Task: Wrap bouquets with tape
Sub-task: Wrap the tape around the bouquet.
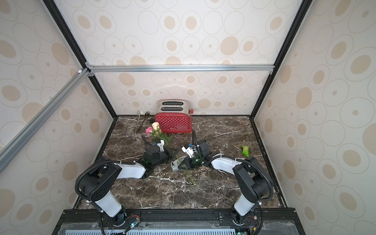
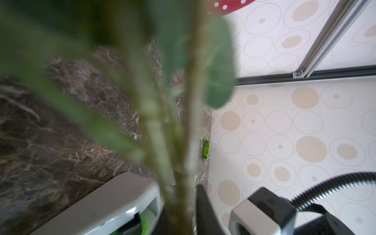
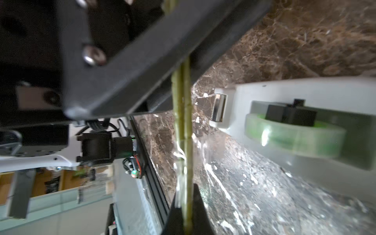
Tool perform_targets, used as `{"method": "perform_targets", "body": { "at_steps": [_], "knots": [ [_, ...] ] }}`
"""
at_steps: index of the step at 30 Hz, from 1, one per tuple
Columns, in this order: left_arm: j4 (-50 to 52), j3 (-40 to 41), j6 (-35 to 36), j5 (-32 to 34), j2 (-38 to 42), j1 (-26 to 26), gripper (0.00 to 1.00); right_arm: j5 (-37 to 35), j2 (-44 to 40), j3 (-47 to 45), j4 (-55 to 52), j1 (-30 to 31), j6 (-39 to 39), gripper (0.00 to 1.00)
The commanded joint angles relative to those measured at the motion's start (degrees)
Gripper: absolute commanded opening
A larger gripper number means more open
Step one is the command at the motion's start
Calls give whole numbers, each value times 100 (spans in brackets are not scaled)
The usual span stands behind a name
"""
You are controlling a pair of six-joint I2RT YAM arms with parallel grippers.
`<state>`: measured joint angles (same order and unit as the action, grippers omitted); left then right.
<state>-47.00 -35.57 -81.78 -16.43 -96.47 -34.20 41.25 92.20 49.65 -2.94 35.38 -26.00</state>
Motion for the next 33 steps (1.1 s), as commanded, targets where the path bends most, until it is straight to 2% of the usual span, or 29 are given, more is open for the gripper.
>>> {"method": "perform_targets", "body": {
  "at_steps": [1, 7, 12, 15, 18, 23, 27, 30, 32, 33],
  "knots": [
    [665, -184, -99, -20, 84, 58, 48, -1695, -284, 381, -1076, 471, 887, 0],
    [1953, -355, -329, -80, 402, 45, 50, -4196, -269, 716, -1538, 1343, 1284, 0],
    [2535, -361, -576, -108, 643, 45, 45, -5382, -247, 756, -1504, 1774, 1418, 0],
    [2494, -322, -780, -245, 656, 45, 44, -5624, -287, 704, -1393, 1888, 1518, 0],
    [1935, -177, -1157, -437, 538, 31, 39, -5906, -317, 660, -1278, 2073, 1683, 0],
    [1730, -229, -1311, -476, 451, -8, 38, -5912, -273, 646, -1240, 2131, 1684, 0],
    [1664, -223, -1335, -497, 410, -17, 33, -5869, -298, 616, -1175, 2144, 1655, 0],
    [1498, -173, -1409, -534, 351, -35, 19, -5731, -282, 635, -1165, 2140, 1642, 0],
    [1473, -168, -1394, -539, 339, -35, 1, -5658, -294, 629, -1134, 2149, 1612, 0],
    [1500, -167, -1378, -540, 348, -35, 0, -5596, -315, 617, -1113, 2150, 1611, 0]
  ]
}}
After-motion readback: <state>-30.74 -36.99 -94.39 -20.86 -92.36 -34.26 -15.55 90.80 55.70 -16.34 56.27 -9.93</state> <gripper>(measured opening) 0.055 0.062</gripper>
